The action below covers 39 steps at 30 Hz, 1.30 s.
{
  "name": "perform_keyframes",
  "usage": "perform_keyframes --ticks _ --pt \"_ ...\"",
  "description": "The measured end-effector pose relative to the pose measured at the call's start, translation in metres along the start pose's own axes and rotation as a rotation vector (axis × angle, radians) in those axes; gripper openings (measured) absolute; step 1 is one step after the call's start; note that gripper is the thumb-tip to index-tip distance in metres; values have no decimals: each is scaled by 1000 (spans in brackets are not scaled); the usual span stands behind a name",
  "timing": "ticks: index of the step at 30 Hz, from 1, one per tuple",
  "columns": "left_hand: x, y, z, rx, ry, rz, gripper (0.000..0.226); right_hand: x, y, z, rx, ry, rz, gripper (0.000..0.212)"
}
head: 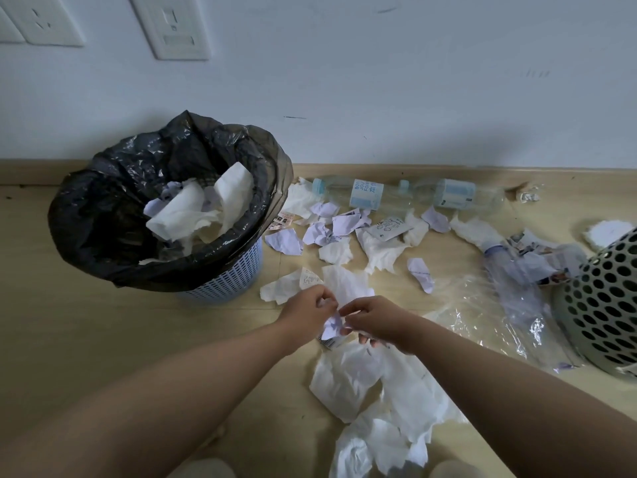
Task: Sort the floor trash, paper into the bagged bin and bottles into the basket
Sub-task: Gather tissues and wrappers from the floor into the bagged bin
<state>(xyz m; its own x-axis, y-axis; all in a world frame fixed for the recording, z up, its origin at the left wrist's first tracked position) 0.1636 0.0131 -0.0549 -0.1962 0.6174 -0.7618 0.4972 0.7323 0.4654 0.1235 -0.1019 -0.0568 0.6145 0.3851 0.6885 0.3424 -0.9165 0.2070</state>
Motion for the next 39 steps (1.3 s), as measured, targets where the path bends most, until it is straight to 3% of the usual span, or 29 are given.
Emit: perform_keyframes --ticks 3,6,8,16,19,23,27,31,39 --pt "11 13 2 -66 62 100 17 -6 31 1 -238 18 -54 10" --pt "25 18 0 -67 125 172 26 -14 59 -5 -394 45 -404 9" --pt "26 18 -1 -53 113 240 26 -24 63 -8 -368 7 -595 17" --pt "4 -28 -10 141 -56 551 28 -61 -15 -10 -58 -11 -907 51" --pt "1 -46 -17 227 -173 696 8 -57 -35 -7 -118 25 -920 36" --pt "15 -62 -25 394 -285 948 30 -46 -39 -3 -156 65 -921 26" --pt "35 -50 -29 412 -296 1112 37 -42 -2 -3 -228 5 -809 14" --pt "40 -29 -23 365 -193 1068 27 -35 44 -8 -415 1 -665 35" --pt "-5 -6 8 102 -186 812 35 -24 75 -5 -635 38 -461 33"
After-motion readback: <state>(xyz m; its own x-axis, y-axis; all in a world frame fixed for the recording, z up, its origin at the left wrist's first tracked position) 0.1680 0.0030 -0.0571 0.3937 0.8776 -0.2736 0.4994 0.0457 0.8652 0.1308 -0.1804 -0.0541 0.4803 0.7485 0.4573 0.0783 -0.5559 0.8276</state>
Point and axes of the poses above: each hand's wrist, its own z-axis towards the middle knuckle, its own y-axis out of the back of the hand, x = y × z, the point moved 9 cm from there along z, towards the middle knuckle, and after that the axes turned 3 degrees about z, right-handed, at the moved point
